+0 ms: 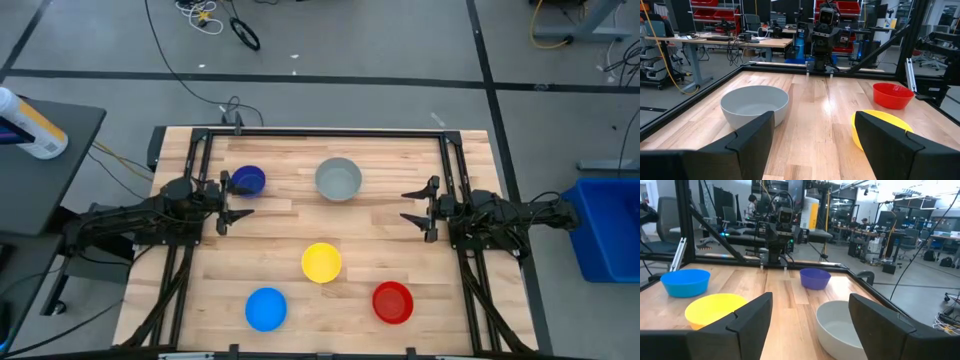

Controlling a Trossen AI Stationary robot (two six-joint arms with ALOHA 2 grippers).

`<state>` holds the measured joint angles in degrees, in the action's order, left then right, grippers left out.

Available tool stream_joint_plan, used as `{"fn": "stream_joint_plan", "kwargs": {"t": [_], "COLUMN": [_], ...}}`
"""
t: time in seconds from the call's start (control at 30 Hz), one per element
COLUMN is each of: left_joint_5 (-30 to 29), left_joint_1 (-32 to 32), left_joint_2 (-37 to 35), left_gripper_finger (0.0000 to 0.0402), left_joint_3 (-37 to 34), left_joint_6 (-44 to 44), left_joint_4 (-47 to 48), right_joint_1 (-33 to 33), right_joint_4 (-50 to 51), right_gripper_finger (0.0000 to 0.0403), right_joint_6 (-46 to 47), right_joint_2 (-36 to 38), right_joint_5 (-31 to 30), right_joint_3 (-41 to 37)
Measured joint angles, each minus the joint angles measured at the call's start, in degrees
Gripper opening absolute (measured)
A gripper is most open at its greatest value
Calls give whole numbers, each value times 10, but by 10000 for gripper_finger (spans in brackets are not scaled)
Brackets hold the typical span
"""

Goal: Nest bowls inside each other
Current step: Stack the yellow bowl on top of the gray bowl

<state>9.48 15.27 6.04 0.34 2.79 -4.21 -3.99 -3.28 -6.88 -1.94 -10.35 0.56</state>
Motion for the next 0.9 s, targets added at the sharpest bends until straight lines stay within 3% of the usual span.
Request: {"fn": "stream_joint_plan", "kwargs": {"t": [0.17,0.37,0.57,0.9], "left_joint_5": [-8,-20,-53,-59], "left_joint_1": [0,0,0,0], "left_joint_2": [0,0,0,0], "left_gripper_finger": [286,286,286,286], "left_joint_3": [0,0,0,0], "left_joint_6": [0,28,30,25], "left_joint_4": [-1,-18,-31,-19], "right_joint_1": [0,0,-2,-2], "right_joint_4": [-11,-12,-60,-94], "right_gripper_finger": [272,259,246,225], "right_joint_6": [0,22,58,224], "right_joint_2": [0,0,0,0], "right_joint_5": [7,64,66,62], "right_joint_3": [0,0,0,0]}}
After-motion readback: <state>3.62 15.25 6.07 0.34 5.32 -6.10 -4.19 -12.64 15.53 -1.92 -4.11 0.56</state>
